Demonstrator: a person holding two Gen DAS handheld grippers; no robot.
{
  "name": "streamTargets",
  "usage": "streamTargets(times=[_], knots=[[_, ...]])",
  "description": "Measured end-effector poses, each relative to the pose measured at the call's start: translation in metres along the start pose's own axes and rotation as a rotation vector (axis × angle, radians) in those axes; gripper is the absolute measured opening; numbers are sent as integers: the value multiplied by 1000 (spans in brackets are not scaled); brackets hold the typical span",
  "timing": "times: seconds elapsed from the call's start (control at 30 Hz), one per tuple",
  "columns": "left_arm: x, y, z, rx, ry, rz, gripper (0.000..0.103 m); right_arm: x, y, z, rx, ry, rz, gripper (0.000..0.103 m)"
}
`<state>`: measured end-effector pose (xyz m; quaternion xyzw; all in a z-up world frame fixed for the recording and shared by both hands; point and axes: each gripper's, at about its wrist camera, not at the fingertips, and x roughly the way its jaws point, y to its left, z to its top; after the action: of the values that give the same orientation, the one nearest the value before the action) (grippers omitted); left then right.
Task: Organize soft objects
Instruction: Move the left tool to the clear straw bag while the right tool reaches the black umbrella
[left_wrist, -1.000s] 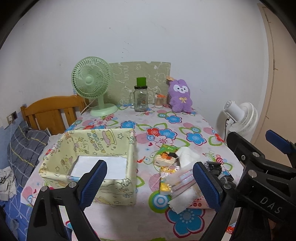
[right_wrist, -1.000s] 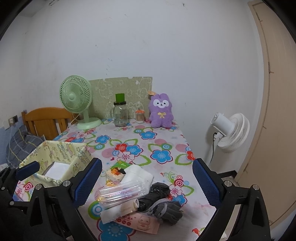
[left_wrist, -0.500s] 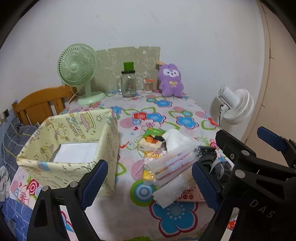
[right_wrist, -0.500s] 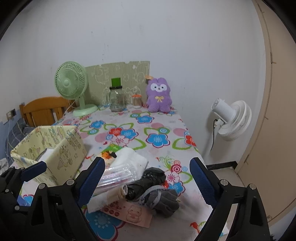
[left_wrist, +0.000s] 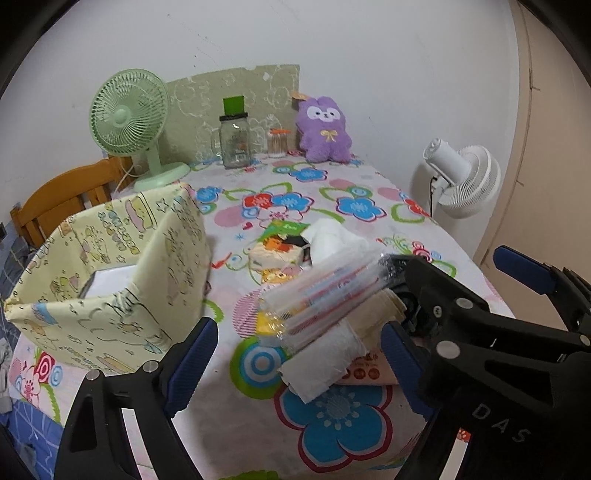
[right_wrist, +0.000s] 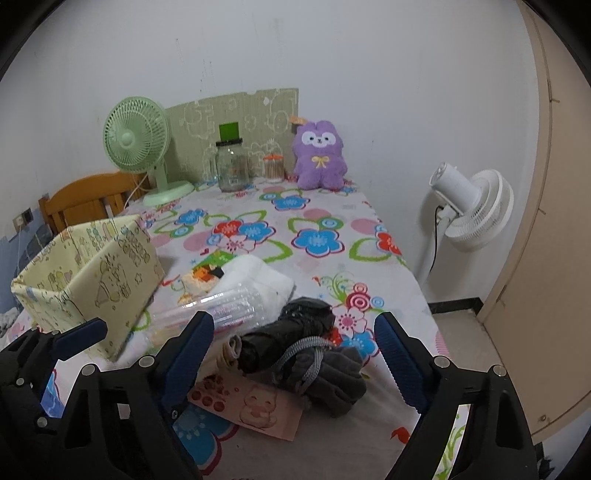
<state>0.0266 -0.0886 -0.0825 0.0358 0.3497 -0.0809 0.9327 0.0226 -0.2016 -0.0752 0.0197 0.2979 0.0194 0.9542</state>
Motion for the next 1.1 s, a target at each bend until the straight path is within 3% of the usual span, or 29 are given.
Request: streamTargets(times=[0.3, 0.4, 0.47, 0.63, 1.0, 1.1], knots=[[21, -8, -9, 25, 61, -26, 74, 17, -3, -13, 6, 64, 6, 88], [26, -9, -10, 23, 83, -40, 60, 22, -5, -14, 9, 77, 5, 88], [30, -9, -10, 15, 98, -44, 45, 24, -5, -14, 11, 82, 8, 88], [32, -10, -6, 32, 105, -48, 29, 33, -4, -11, 12, 90, 21, 88], [40, -6, 3, 27, 114, -43, 22, 57, 2, 0, -5, 118, 59, 73], [42, -6, 4, 30, 117, -39, 22, 65, 4, 0, -7, 144, 80, 64]])
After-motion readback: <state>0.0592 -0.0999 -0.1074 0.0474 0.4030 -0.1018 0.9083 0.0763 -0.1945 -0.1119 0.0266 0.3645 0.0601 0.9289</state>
